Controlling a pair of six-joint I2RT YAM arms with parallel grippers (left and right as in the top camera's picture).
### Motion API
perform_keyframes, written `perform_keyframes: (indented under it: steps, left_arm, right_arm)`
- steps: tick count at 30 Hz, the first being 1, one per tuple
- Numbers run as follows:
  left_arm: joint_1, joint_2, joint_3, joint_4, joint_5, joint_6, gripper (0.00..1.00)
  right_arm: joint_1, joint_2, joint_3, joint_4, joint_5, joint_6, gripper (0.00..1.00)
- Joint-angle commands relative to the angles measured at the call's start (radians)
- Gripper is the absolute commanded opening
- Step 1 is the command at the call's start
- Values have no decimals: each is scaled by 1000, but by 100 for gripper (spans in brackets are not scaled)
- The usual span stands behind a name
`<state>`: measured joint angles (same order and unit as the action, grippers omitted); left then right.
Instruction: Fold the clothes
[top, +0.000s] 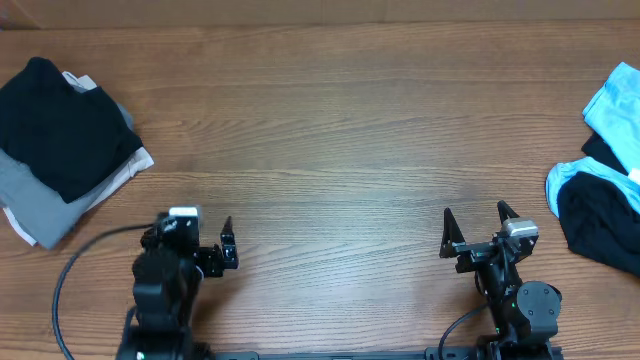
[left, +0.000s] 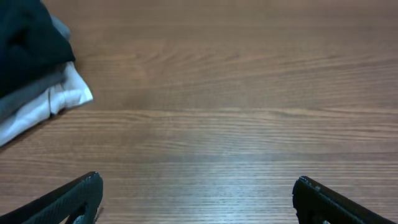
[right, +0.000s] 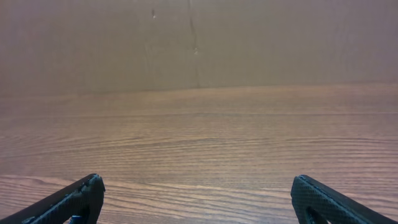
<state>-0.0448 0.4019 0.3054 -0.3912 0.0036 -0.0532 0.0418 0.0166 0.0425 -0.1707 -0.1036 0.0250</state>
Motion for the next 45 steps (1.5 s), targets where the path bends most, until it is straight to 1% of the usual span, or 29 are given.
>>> perform_keyframes:
  steps: [1, 2, 3, 9, 14, 16, 19, 20, 22, 45]
  left_arm:
    - [7, -125, -95, 79, 16, 5, 100]
    - [7, -144, -109, 98, 17, 4, 100]
    - [6, -195, -153, 159, 16, 5, 100]
    - [5, -320, -298, 393, 62, 5, 100]
    - [6, -389, -301, 422, 76, 63, 100]
    - [2, -399, -301, 402, 76, 71, 100]
    - [-2, -399, -301, 311, 74, 68, 100]
    - [-4, -399, -301, 317, 75, 41, 100]
    - [-9, -399, -301, 316, 71, 30, 100]
    - [-10, -397, -300, 319, 71, 31, 100]
  right_arm:
    - [4, -5, 5, 7, 5, -6, 100]
    - [4, -5, 5, 7, 5, -6, 100]
    - [4, -5, 5, 7, 5, -6, 100]
    - [4, -5, 5, 7, 5, -6, 100]
    - [4, -5, 5, 7, 5, -6, 100]
    - [4, -5, 5, 7, 5, -6, 100]
    - [4, -5, 5, 7, 5, -6, 100]
    - [4, -5, 5, 7, 5, -6, 100]
    - [4, -5, 5, 7, 5, -6, 100]
    - [4, -5, 5, 7, 5, -6, 100]
